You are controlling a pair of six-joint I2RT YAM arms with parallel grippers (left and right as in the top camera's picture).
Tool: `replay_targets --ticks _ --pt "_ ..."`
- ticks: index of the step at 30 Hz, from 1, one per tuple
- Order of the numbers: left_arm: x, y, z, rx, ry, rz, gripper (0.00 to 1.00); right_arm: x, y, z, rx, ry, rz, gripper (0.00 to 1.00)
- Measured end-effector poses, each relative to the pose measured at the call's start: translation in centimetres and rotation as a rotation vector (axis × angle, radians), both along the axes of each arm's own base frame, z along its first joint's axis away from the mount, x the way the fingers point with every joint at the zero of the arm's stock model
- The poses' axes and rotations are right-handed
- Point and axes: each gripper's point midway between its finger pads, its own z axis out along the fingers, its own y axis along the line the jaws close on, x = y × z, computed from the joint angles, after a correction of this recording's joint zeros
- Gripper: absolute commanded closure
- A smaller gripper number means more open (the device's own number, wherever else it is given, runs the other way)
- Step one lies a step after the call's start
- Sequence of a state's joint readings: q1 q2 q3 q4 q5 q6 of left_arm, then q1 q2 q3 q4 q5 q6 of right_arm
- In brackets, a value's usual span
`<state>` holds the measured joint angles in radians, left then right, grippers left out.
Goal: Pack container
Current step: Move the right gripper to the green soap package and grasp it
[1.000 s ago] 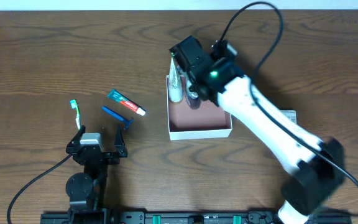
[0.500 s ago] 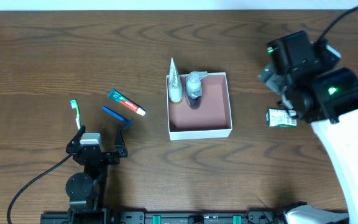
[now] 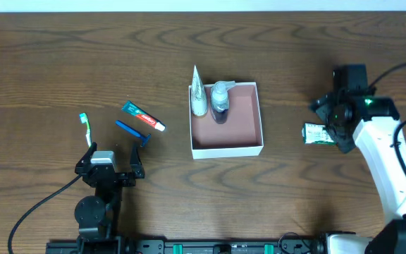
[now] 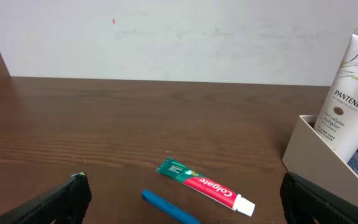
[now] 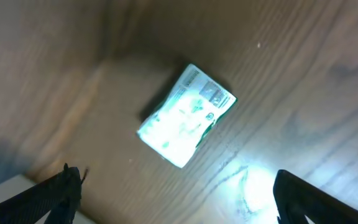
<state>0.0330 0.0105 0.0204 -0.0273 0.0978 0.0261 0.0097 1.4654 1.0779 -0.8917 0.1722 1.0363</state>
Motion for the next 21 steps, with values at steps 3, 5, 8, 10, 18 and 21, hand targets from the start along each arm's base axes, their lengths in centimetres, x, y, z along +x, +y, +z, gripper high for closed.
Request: replay_targets --ticks 3,5,8,10,18,21 --pt "0.0 0.0 0.0 0.000 0.000 0.000 0.02 -0.5 -0.2 -2.0 0.025 0.004 -0.020 0.05" --pt "0.0 0.0 0.0 0.000 0.000 0.000 0.02 -0.7 -0.2 -3.1 0.035 0.000 -0.034 0.06" --pt "0.0 0.0 0.0 0.000 0.000 0.000 0.02 -0.6 -0.3 -4.4 0.047 -0.026 -0.053 0.08" --pt "0.0 0.0 0.0 0.000 0.000 0.000 0.02 -0.7 -0.3 -5.1 0.053 -0.039 -0.063 0.09" --pt "0.0 0.0 0.0 0.000 0.000 0.000 0.02 0.7 -0.5 -6.8 0.063 -0.160 -0.094 0.13" --pt "0.0 0.0 0.0 0.000 0.000 0.000 0.02 0.9 -0.6 -7.1 0.058 -0.184 -0.099 0.13"
